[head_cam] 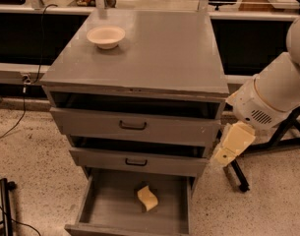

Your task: Pick sponge from bottom drawer and place on counter

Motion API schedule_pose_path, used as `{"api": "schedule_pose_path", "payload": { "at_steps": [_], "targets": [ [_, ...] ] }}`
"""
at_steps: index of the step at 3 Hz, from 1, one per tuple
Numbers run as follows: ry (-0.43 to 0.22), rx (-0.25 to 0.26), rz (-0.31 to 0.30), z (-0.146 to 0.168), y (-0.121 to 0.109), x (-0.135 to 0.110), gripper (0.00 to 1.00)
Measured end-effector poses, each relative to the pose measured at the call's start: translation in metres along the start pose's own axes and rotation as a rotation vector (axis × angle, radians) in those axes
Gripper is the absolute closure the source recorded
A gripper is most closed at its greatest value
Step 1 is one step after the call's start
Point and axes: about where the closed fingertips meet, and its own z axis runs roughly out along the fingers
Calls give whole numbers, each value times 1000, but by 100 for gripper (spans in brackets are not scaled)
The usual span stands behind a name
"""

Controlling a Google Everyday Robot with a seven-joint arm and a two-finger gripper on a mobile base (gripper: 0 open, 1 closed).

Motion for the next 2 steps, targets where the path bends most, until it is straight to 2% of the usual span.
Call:
{"api": "schedule_pose_path", "payload": {
  "at_steps": [1, 2],
  "targets": [
    [-67, 8, -5, 17, 3, -10, 0],
    [-105, 48, -4, 17, -4, -19, 0]
  ]
}}
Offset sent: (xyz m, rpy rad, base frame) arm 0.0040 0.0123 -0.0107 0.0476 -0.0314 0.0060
